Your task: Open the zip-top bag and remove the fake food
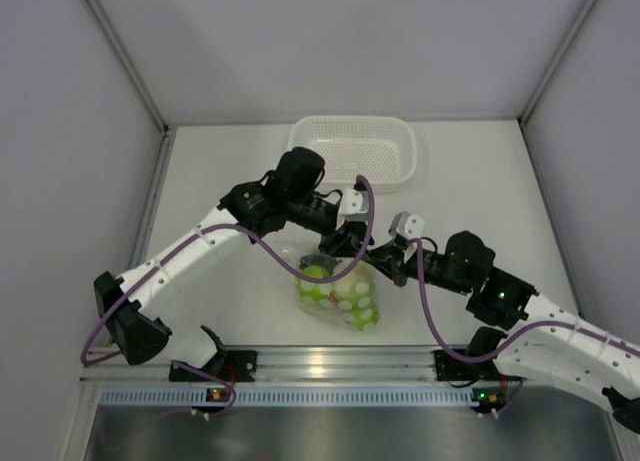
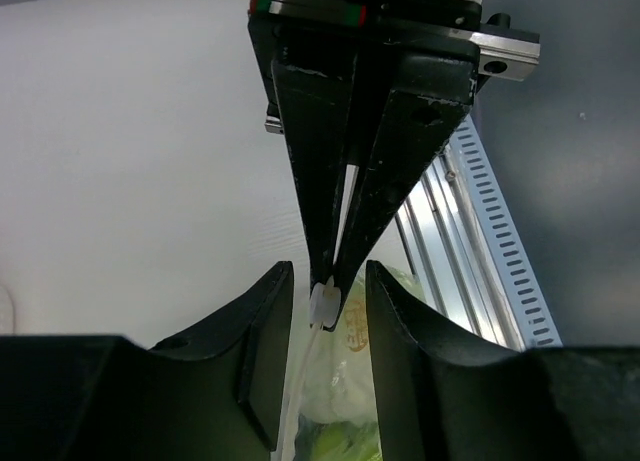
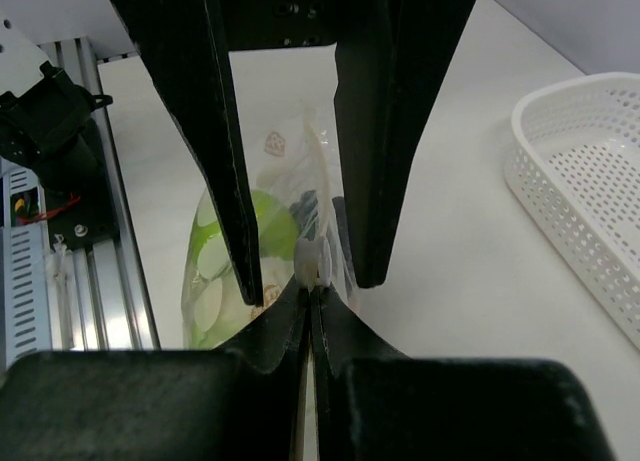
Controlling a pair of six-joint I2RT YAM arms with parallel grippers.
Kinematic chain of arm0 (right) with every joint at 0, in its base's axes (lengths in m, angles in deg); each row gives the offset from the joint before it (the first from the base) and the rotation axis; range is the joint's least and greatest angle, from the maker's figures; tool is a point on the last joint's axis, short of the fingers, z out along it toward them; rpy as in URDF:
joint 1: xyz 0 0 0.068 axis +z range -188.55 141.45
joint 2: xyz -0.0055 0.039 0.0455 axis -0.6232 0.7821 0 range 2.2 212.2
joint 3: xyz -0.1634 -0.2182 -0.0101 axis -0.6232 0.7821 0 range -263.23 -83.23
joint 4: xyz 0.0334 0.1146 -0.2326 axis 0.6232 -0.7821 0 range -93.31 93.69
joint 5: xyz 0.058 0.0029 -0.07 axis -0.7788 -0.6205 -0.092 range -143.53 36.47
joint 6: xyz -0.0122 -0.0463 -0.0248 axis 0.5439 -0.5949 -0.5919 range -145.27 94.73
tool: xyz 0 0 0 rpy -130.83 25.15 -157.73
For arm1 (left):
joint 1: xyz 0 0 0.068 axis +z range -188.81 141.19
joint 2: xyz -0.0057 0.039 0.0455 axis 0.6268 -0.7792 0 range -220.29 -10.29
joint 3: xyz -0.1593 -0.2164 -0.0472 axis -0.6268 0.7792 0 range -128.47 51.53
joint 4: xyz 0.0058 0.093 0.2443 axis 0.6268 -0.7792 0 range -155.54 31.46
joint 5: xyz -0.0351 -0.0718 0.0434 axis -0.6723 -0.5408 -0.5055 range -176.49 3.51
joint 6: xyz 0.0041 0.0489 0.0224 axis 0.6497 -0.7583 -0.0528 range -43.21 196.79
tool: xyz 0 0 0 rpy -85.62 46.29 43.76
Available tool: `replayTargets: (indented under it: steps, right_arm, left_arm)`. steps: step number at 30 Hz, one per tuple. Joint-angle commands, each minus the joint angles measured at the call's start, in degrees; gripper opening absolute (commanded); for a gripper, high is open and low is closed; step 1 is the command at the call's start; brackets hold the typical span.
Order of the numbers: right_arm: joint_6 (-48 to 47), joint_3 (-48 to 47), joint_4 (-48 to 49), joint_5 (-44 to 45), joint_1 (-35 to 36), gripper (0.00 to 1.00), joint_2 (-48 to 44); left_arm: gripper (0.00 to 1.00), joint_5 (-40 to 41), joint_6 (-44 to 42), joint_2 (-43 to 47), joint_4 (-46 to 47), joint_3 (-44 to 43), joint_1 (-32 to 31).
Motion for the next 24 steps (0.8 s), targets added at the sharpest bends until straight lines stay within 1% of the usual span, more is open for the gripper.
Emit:
replayTargets:
  steps: [1, 8, 15, 16, 17, 19, 20, 22, 23, 24]
  right_arm:
    - [-0.4, -0.8, 2.3, -0.1, -0.3, 0.00, -1.9]
    - [-0.1, -0.5, 2.6, 1.5, -0.3, 0.00, -2.5]
    - [-0.1, -0.2, 2.6, 2.0, -0.3, 0.00, -2.5]
    - [-0.1, -0.3, 2.6, 1.9, -0.3, 0.00, -2.5]
    - [-0.1, -0.3, 2.6, 1.8, -0.3, 0.00, -2.6]
    - [-0.1, -0.4, 2.6, 1.9, -0.3, 0.00, -2.4]
    - [-0.1, -0.3, 2.7, 1.9, -0.2, 0.00, -2.3]
    - [-0.2, -0.4, 2.6, 2.0, -0.2, 0.00, -1.9]
    - [-0.3, -0.5, 2.6, 2.0, -0.2, 0.00, -1.8]
    - [-0.3, -0.5, 2.6, 2.2, -0.2, 0.00, -1.7]
  left_arm:
    - [0.40, -3.6, -0.7, -1.0, 1.8, -1.7, -0.5]
    - [0.34, -3.4, -1.1, -0.9, 1.8, -0.5, -0.5]
    - [0.36, 0.2, -1.0, 0.3, 1.8, -0.5, -0.5]
    - [0.31, 0.2, -0.9, 0.4, 1.9, -0.3, -0.5]
    - [0.28, 0.2, -0.8, 0.4, 1.8, -0.2, -0.5]
    - [0.25, 0.2, -0.8, 0.4, 1.9, 0.0, -0.5]
    - [0.21, 0.1, -0.9, 0.4, 1.9, 0.1, -0.5]
    - [0.18, 0.1, -0.9, 0.4, 1.8, 0.2, -0.5]
    - [0.07, 0.1, -1.0, 0.3, 1.9, 0.2, -0.5]
    - [0.00, 0.2, -1.0, 0.3, 1.9, 0.2, -0.5]
